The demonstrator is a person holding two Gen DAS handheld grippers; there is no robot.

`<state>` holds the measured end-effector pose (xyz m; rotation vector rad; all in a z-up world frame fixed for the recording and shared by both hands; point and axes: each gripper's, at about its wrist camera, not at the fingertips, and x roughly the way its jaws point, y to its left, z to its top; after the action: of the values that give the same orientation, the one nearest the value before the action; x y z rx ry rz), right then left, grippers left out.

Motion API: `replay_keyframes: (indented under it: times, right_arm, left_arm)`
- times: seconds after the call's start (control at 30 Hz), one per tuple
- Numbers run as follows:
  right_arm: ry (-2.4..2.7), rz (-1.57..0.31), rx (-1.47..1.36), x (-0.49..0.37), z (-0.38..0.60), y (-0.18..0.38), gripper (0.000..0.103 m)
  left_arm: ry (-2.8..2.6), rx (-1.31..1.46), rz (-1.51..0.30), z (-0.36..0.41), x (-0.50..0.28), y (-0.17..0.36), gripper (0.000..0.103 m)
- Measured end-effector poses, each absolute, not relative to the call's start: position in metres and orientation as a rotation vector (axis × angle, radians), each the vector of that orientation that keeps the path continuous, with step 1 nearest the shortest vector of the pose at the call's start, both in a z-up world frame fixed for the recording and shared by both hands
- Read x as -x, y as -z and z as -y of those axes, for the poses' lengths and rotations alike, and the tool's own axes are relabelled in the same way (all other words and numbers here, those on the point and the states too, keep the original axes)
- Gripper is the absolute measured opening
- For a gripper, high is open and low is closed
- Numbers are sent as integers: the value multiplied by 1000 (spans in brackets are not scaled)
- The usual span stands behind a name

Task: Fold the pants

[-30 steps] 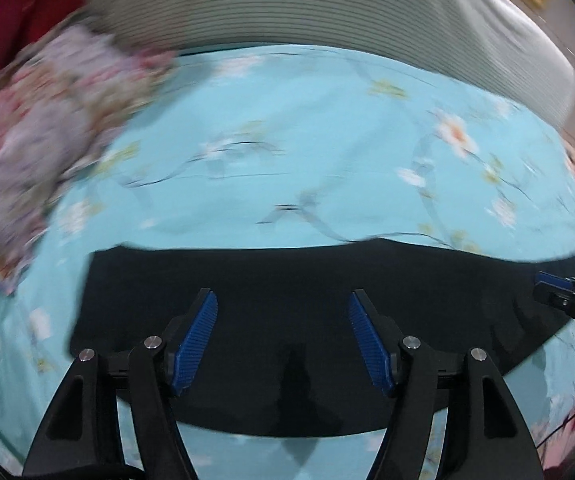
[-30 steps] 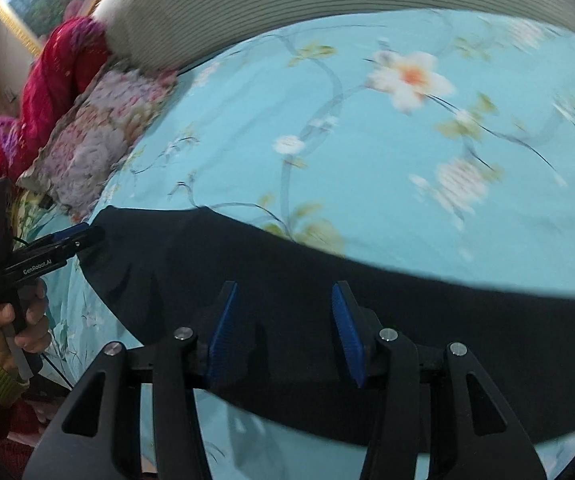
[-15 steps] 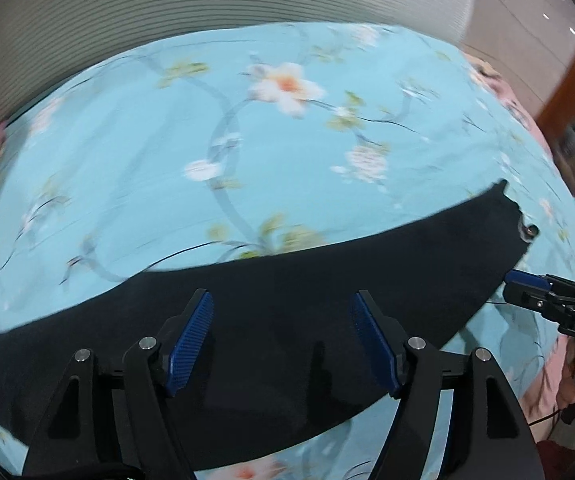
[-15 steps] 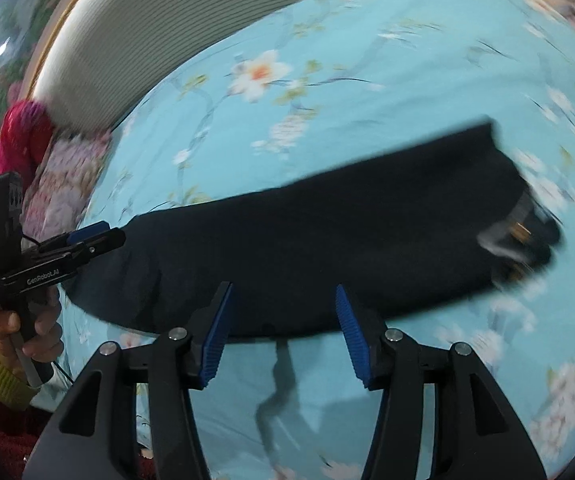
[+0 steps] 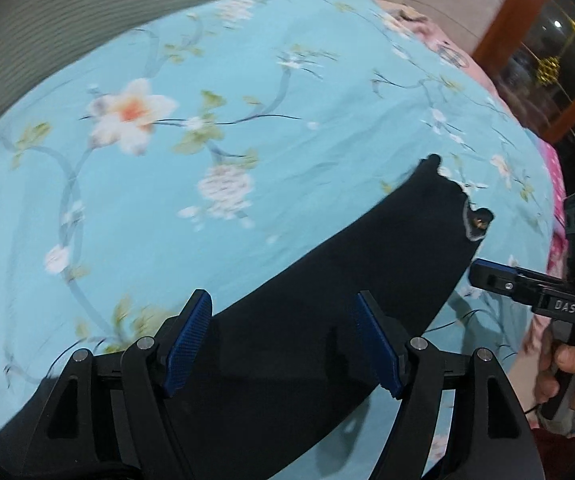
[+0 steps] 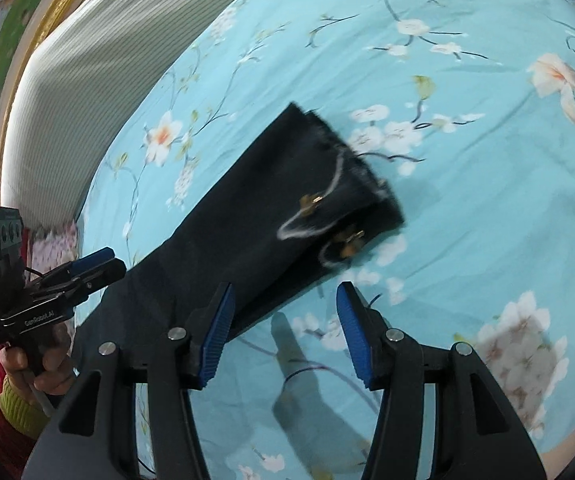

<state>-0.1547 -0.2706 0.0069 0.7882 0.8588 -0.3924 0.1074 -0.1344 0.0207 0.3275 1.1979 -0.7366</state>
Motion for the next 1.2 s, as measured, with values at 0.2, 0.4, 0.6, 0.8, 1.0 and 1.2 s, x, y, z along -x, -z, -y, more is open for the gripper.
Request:
replay_keyframes:
  times: [0.2,0.4,0.6,0.8,1.0,1.2]
  right_arm:
    - [411,-814,-837,157,285,-3,54]
    - [421,-770,-874,158,292,-1,53]
    - [425,-714,-960,173,311,11,16]
    - [383,-686,-953,179,312,6,14]
    - [357,-669,-980,184,316,5,14]
    - [279,-646,-948,183,309,-18,14]
  left_arm:
    - [820,-372,-1246,177,-119,-6,74]
    - [918,-410,-1287,223,-125,5,74]
    - [993,-483,-1331,270,-126,20,74]
    - [1044,-485,-1381,301,-124,38,51]
    - [1112,-458,-1346,304,-118,28,16]
    - [1121,-392,-1274,284,-117,-4,11]
